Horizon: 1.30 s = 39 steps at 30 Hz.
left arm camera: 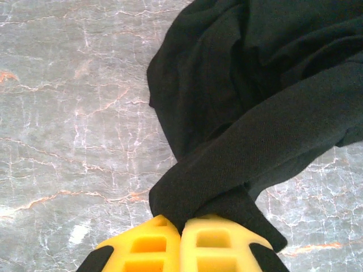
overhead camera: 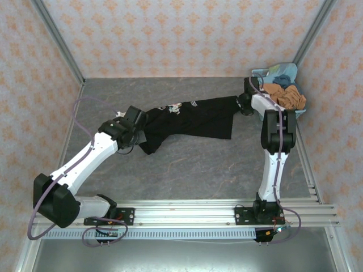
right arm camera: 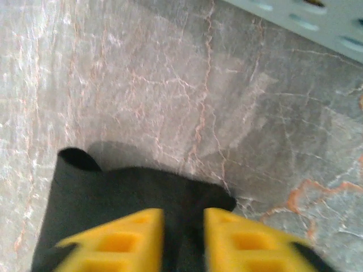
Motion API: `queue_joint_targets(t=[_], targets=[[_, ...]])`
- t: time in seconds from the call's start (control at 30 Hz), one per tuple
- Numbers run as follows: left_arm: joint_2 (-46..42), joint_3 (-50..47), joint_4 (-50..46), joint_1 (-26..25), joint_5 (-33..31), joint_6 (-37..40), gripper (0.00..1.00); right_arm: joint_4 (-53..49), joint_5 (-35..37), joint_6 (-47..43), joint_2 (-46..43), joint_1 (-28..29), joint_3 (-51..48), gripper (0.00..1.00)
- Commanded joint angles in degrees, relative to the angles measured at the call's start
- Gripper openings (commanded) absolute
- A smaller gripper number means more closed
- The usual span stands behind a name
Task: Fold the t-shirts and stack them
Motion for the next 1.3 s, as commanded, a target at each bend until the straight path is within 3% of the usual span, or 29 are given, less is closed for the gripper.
queue_joint_targets(t=[0.0, 0.07, 0.33, 0.63, 0.83, 1.1, 1.27], targets=[[-1.36, 2.16, -0.53, 2.08, 0.47, -0.6, 0.0, 0.2, -1.42, -0.04, 0.69, 0.1, 0.38, 0.05], [-1.15, 3.37, -0.17, 3.49, 1.09, -0.83, 0.0, 1.19, -0.89, -0.12, -1.5, 0.22, -0.84, 0.0], [0.57, 12.69, 2.17, 10.64, 4.6, -2.4, 0.0, 1.45, 0.98, -1.33, -16.49, 2.26, -5.94, 0.0], [2.97, 28.04, 5.31, 17.15, 6.77, -5.43, 0.0, -2.21, 2.94, -3.34, -29.96, 6.58, -0.6, 0.0], [0.18, 36.1, 6.6, 18.56, 4.59, -6.68, 0.0, -2.73, 2.85, -5.13, -38.93, 8.11, 2.78, 0.0], [-10.44, 40.48, 10.39, 18.69, -0.07, -3.24, 0.0, 1.14, 1.0, -6.69, -55.12, 8.17, -0.58, 0.0], [-10.52, 42.18, 9.39, 18.69, 6.63, -4.29, 0.0, -2.78, -3.8, -1.75, -57.88, 8.84, -5.97, 0.0]])
